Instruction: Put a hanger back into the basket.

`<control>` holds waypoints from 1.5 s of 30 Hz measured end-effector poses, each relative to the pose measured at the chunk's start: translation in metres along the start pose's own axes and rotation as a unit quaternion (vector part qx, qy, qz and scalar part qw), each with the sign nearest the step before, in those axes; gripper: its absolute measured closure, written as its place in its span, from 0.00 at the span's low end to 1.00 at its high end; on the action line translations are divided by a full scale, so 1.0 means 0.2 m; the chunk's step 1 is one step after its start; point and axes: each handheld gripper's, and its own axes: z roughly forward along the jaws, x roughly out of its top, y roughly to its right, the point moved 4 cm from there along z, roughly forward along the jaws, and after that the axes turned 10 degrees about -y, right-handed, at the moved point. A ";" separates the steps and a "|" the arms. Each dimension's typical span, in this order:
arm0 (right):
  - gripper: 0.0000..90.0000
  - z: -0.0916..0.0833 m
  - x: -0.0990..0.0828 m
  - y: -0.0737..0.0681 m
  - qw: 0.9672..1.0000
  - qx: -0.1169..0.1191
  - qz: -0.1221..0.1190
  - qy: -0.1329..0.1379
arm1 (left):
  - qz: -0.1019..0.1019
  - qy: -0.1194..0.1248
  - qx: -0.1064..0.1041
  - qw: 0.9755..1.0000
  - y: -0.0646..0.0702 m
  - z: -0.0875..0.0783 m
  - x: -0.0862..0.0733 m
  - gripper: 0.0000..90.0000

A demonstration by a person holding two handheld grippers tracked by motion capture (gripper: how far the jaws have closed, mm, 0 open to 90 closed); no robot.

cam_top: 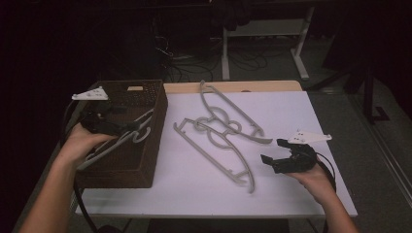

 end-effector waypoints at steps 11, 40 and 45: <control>0.14 0.01 0.01 -0.01 1.000 0.005 -0.008 -0.004 | 0.042 0.031 -0.039 0.998 0.30 0.18 0.14 0.00; 0.14 0.05 0.06 0.00 1.000 0.007 -0.012 -0.014 | 0.081 -0.013 -0.095 0.992 0.70 0.77 -0.09 0.00; 0.14 0.08 0.13 0.03 1.000 0.004 -0.015 -0.013 | 0.075 -0.020 -0.088 0.993 0.66 0.82 -0.16 0.00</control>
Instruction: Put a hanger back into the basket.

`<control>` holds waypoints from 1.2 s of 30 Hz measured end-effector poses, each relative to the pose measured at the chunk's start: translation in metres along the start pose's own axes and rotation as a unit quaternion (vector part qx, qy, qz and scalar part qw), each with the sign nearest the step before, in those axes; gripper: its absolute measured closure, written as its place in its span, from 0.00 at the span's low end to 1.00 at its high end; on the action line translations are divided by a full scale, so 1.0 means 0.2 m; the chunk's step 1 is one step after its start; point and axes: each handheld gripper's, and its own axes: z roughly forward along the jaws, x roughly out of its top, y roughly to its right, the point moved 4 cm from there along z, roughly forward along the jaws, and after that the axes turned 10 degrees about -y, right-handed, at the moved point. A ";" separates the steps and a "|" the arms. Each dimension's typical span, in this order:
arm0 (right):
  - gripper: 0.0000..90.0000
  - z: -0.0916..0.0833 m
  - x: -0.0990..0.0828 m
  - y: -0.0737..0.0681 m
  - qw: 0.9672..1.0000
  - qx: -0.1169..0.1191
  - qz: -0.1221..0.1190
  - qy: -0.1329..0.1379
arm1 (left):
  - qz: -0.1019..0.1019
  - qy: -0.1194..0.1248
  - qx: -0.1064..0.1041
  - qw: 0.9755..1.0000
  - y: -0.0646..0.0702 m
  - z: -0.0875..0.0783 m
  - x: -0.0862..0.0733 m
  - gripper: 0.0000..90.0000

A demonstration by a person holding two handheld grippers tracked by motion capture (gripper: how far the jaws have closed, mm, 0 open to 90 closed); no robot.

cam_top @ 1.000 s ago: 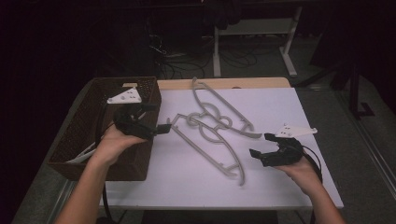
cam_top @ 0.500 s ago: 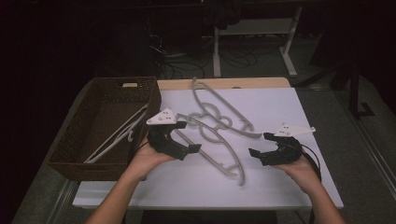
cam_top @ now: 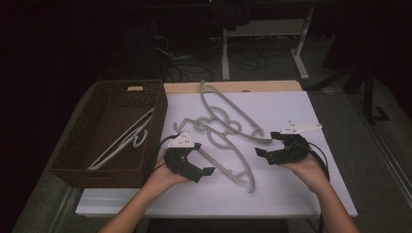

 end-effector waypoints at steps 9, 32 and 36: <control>0.19 0.15 0.11 0.05 1.000 0.004 -0.001 -0.027 | -0.017 0.000 0.004 1.000 -0.04 0.02 -0.06 0.00; 0.59 0.62 0.34 0.18 0.992 0.031 -0.021 -0.120 | -0.028 0.001 -0.002 1.000 -0.09 0.04 -0.09 0.00; 0.64 0.70 0.37 0.17 0.989 0.033 -0.033 -0.140 | -0.030 0.004 -0.003 1.000 -0.09 0.04 -0.09 0.00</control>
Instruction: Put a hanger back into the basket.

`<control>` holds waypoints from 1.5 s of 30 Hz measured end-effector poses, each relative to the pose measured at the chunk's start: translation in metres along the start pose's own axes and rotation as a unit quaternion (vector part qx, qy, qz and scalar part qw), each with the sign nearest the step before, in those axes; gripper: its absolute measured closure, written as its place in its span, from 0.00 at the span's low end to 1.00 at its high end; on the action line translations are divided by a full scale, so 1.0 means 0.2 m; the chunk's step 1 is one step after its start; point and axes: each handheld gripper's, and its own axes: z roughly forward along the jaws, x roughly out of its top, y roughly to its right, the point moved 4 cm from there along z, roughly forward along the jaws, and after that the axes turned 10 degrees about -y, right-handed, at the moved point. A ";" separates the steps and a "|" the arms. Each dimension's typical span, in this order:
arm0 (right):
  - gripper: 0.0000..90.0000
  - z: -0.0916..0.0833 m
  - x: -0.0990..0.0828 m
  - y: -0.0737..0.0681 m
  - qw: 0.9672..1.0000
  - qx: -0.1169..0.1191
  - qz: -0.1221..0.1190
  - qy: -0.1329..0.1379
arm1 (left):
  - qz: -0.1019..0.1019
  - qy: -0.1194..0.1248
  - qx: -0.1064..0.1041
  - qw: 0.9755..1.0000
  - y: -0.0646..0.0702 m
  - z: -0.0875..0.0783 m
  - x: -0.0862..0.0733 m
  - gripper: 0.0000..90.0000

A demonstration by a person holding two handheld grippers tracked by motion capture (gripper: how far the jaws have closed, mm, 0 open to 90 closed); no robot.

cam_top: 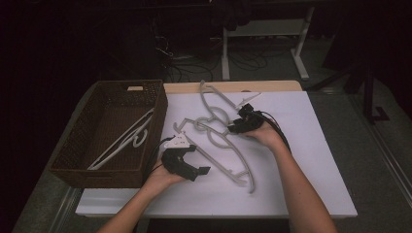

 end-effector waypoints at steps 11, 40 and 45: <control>0.81 0.10 0.05 0.03 1.000 -0.008 0.017 -0.021 | 0.000 0.004 0.000 1.000 0.00 -0.01 0.00 0.00; 0.90 -0.06 -0.03 0.05 1.000 -0.007 -0.003 0.002 | -0.004 0.006 0.002 1.000 -0.02 -0.03 0.00 0.00; 0.90 -0.18 -0.09 0.01 1.000 0.011 -0.016 0.023 | -0.005 0.007 0.003 1.000 -0.02 -0.03 0.00 0.00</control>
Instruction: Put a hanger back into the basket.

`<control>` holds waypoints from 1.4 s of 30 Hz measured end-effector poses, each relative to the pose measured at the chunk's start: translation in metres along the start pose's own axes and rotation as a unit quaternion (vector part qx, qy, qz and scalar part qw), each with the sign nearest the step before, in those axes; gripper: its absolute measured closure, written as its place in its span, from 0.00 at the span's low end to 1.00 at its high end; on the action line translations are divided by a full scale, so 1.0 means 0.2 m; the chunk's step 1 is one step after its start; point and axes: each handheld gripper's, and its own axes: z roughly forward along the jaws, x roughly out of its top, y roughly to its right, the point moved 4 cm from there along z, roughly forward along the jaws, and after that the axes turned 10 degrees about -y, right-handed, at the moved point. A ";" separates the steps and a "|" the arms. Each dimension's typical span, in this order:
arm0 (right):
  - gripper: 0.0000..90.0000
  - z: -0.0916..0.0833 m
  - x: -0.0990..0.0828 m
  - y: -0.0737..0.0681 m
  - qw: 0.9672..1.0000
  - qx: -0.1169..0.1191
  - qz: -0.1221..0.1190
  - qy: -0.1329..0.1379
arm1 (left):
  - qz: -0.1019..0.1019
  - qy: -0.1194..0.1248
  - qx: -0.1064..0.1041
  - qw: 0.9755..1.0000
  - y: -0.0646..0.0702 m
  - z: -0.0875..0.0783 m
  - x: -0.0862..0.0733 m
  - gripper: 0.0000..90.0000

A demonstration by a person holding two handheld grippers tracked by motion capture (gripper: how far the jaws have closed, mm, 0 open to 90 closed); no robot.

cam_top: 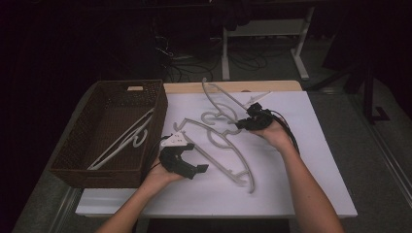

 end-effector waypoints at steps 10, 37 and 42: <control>0.90 -0.14 -0.20 -0.19 0.997 0.031 -0.068 -0.023 | -0.001 0.011 0.004 1.000 0.00 -0.05 0.02 0.00; 0.72 -0.14 -0.37 -0.50 0.978 0.135 -0.157 -0.032 | 0.005 0.010 0.004 1.000 0.00 -0.07 0.03 0.00; 0.79 -0.27 -0.40 -0.47 0.987 0.122 -0.102 -0.004 | 0.006 0.007 0.004 1.000 0.00 -0.06 0.03 0.00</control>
